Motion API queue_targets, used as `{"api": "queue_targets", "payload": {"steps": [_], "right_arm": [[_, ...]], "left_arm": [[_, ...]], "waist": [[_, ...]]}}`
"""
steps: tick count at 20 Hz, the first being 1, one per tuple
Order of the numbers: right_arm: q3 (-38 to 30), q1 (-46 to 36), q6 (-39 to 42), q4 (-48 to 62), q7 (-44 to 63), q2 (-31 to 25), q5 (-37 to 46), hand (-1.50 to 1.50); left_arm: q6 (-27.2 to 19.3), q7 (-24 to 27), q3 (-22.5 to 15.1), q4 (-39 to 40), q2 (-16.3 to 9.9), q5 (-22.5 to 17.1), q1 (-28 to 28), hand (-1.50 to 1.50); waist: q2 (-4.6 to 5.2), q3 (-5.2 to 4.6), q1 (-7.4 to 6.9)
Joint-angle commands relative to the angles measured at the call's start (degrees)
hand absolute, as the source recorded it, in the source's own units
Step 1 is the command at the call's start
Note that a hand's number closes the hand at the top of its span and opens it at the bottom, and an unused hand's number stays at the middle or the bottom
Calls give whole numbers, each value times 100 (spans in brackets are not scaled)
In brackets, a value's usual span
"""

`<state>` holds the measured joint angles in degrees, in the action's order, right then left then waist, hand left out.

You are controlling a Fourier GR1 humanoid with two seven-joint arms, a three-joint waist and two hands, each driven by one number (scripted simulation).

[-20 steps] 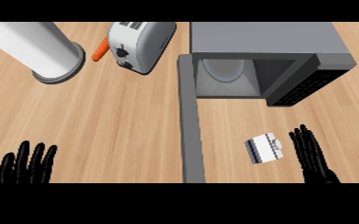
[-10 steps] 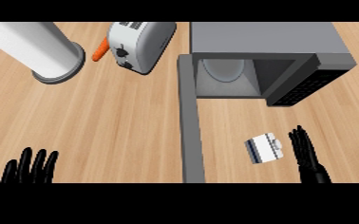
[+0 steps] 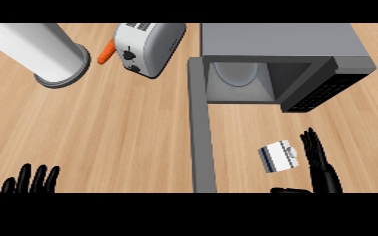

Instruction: Pick up the milk, place it into the microwave and close the microwave

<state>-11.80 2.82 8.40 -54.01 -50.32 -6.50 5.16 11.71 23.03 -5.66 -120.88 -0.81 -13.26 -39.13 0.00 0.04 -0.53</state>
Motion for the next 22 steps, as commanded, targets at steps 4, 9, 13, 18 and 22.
{"api": "queue_targets", "payload": {"steps": [4, 9, 13, 18, 22], "right_arm": [[-33, -232, -167, 1008, -872, -90, 173, -150], [6, -934, -431, 2000, -1195, -58, 411, -150], [45, -959, -250, 2014, -1488, -4, 336, -150], [-86, -1379, 6, 2579, -1434, -226, 226, -150], [-27, -1645, -385, 2598, -1131, 180, 199, -150]], "left_arm": [[-92, -478, 392, -267, -179, -402, 201, -150], [223, 198, 124, -87, -135, -222, -375, -150], [-11, -249, 45, -257, -88, -149, -83, -150], [261, 552, -95, 345, 51, 141, -295, -150], [150, 214, 174, 453, -30, -67, 184, -150]], "waist": [[0, -1, 22], [0, 1, -23], [3, 1, 11], [4, 2, -18], [12, 2, -6]]}}
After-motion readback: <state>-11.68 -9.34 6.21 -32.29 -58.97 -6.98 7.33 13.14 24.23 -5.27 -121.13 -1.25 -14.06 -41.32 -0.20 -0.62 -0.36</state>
